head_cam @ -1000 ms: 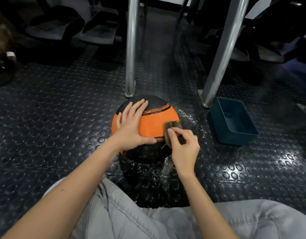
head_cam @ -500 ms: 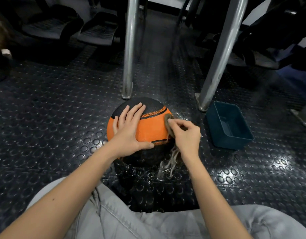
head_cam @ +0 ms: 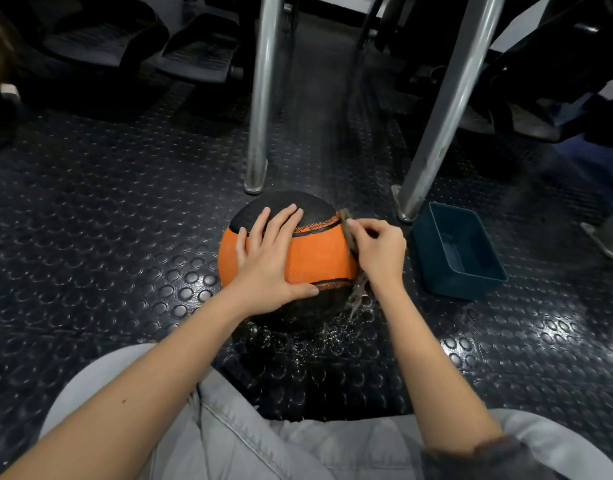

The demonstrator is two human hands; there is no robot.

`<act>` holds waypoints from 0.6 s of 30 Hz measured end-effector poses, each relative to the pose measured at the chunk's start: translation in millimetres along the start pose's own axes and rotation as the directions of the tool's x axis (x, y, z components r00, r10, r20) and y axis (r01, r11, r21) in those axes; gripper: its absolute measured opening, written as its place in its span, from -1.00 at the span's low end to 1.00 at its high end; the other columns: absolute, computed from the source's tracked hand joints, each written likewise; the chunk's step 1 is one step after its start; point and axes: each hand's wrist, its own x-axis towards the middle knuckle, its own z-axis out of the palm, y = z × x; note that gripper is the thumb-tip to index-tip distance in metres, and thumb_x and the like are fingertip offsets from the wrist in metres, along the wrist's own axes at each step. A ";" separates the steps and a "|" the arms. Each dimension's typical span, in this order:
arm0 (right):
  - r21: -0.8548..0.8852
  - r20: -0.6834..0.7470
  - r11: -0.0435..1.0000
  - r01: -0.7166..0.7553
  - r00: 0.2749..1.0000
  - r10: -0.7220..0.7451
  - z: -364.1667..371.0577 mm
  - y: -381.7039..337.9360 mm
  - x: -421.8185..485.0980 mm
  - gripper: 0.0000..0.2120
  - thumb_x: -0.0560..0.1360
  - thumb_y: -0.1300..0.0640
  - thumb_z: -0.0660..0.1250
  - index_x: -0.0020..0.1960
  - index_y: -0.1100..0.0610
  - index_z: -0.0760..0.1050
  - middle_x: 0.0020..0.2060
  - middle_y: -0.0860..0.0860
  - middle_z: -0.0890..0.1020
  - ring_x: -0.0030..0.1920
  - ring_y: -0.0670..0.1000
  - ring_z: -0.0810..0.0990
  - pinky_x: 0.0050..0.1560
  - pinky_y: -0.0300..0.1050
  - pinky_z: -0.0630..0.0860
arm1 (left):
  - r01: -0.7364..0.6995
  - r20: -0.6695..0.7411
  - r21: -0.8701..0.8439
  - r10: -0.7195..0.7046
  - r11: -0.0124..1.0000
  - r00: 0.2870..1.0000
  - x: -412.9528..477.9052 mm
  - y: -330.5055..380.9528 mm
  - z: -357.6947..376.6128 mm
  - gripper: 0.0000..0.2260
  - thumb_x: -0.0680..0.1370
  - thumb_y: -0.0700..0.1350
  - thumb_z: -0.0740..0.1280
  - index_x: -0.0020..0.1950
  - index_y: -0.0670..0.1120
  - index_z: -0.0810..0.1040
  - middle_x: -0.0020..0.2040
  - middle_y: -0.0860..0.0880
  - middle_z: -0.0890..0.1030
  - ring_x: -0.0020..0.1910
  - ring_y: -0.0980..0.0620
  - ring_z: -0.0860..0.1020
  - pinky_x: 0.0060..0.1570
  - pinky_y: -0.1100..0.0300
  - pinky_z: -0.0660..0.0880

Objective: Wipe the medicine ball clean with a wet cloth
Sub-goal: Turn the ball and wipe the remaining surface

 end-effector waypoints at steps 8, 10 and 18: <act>-0.090 -0.029 0.933 0.349 0.935 -0.352 3.6 -13.3 -65.5 -0.86 0.44 0.00 0.38 -0.12 0.03 0.67 -0.21 -0.08 0.62 -0.16 -0.02 0.41 -0.13 -0.21 0.31 | -0.013 -0.016 -0.016 0.013 1.000 1.000 0.4 -5.1 -0.2 0.01 0.29 0.15 0.52 0.54 0.09 -0.07 0.53 0.23 -0.11 0.47 0.21 -0.25 0.39 0.09 -0.35; -0.067 0.022 0.930 0.363 0.932 -0.362 -2.2 -10.3 -54.3 -0.87 0.44 0.00 0.39 -0.13 0.02 0.67 -0.22 -0.09 0.61 -0.15 -0.04 0.42 -0.12 -0.19 0.32 | -0.015 -0.008 -0.015 0.015 1.000 1.000 -1.4 -4.3 -0.1 0.01 0.30 0.14 0.52 0.54 0.09 -0.08 0.52 0.23 -0.12 0.47 0.20 -0.27 0.39 0.08 -0.36; 0.140 0.054 0.972 -0.189 0.982 0.183 3.6 20.8 8.8 -0.84 0.51 0.12 0.36 0.01 0.15 0.66 -0.06 0.01 0.68 -0.02 -0.06 0.60 -0.02 -0.25 0.42 | -0.011 -0.005 -0.002 0.011 1.000 1.000 -3.7 -4.6 1.0 0.01 0.32 0.17 0.50 0.53 0.10 -0.13 0.51 0.24 -0.16 0.46 0.21 -0.30 0.38 0.05 -0.40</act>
